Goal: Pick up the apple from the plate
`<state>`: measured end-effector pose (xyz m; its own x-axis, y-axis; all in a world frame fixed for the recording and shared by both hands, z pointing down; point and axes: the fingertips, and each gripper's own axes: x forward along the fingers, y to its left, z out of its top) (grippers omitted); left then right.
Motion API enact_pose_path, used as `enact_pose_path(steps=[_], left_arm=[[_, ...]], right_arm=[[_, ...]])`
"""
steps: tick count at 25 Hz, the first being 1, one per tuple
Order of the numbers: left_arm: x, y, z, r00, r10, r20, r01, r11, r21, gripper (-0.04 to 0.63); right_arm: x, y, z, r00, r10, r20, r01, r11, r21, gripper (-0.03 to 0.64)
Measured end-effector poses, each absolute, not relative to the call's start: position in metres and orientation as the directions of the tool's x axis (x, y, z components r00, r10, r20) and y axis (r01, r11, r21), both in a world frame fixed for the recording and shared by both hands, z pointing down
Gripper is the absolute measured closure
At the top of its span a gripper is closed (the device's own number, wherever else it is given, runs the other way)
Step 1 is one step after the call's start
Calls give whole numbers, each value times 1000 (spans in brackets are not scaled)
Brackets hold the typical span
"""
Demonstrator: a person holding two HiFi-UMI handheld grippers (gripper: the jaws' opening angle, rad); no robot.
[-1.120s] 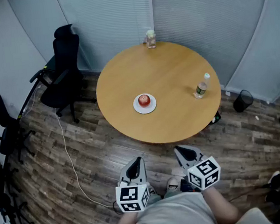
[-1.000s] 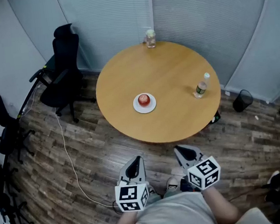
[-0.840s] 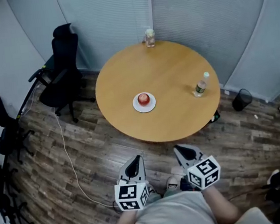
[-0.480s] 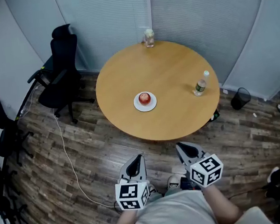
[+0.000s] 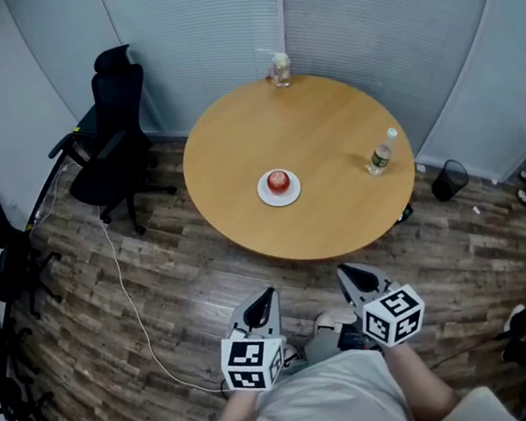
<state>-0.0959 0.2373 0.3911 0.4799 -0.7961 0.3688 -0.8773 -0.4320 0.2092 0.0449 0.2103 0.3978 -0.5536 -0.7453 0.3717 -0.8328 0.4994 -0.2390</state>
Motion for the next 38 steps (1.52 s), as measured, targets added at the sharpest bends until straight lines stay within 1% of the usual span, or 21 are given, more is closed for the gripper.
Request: enact_pose_path(steps=[9,24,32,38], left_arm=[[-95,197,405,484,-782,392,-875,-436,212,592],[-79,56,397,426,-814,394,-905,-379,195,592],[-68,7,397,386,-832,400,-922,-338,186,592],[-65,-9,399,386,-823,418,-923,-344,174,592]], right_arm=[[42,169,415,-566,-727,388,-824,499,-267,581],[56,19,409,-616,-690,380,-787,561,-257,581],[65,-29,413,-649,-656,384,-759,591,-273,581],[76,-45,415,-639,-667,383,-769,571,-288,581]])
